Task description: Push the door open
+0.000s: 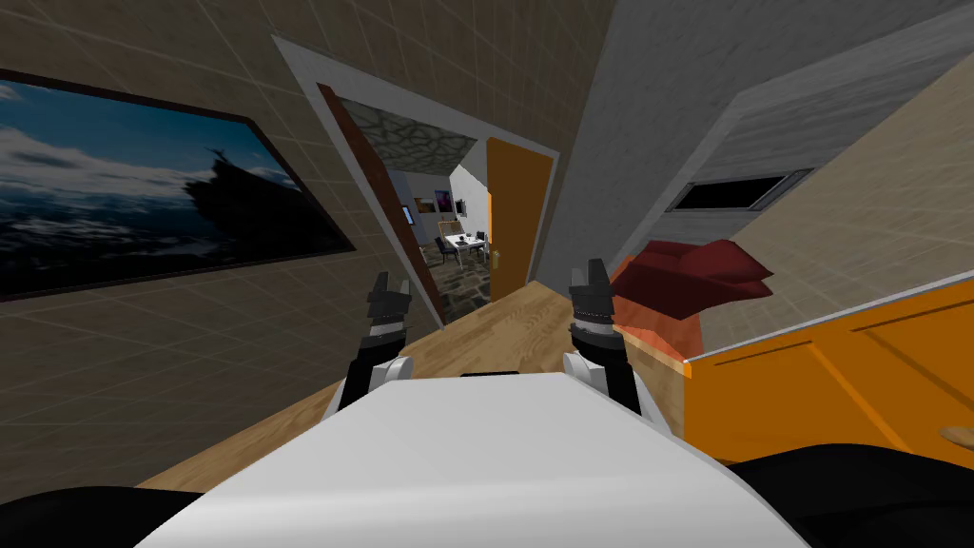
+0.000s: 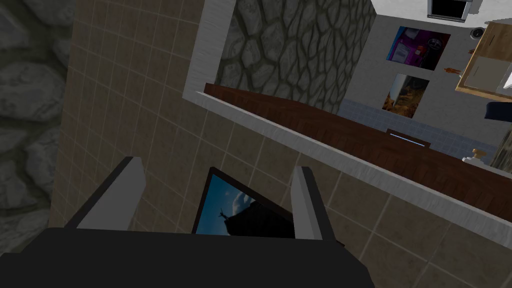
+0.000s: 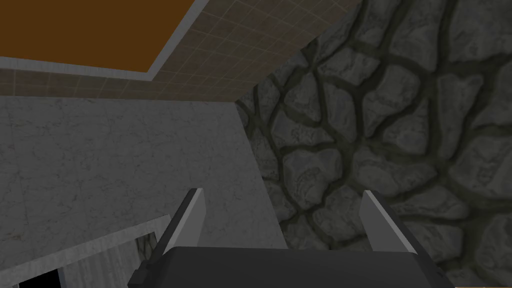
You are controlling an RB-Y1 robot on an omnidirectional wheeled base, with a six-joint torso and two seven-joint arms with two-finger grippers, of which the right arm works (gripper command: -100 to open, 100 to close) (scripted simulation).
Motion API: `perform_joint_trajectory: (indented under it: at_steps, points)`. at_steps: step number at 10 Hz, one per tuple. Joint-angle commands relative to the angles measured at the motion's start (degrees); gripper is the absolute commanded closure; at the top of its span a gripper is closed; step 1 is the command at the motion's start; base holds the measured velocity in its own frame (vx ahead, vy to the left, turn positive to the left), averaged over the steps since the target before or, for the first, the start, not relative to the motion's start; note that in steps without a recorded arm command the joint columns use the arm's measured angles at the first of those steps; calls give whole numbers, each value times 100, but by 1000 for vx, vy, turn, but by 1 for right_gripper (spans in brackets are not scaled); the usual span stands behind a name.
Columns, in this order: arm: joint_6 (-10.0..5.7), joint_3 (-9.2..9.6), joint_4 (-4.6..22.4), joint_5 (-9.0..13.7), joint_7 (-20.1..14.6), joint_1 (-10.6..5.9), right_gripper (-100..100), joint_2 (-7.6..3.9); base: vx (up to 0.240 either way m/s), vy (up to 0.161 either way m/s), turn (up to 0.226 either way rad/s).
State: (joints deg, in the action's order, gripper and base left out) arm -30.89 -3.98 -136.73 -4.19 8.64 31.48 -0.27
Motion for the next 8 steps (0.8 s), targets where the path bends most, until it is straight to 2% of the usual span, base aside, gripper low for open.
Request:
perform_joint_trajectory:
  at_steps: [1,5,8]
  points:
    - [-52,-50,167,-98,-175,-39,-100,-71,92,0,64]
    - [-153,-148,494,-289,-515,-115,-100,-197,151,-1,44]
    - [-270,-260,870,-510,-908,-202,-100,-331,162,2,61]
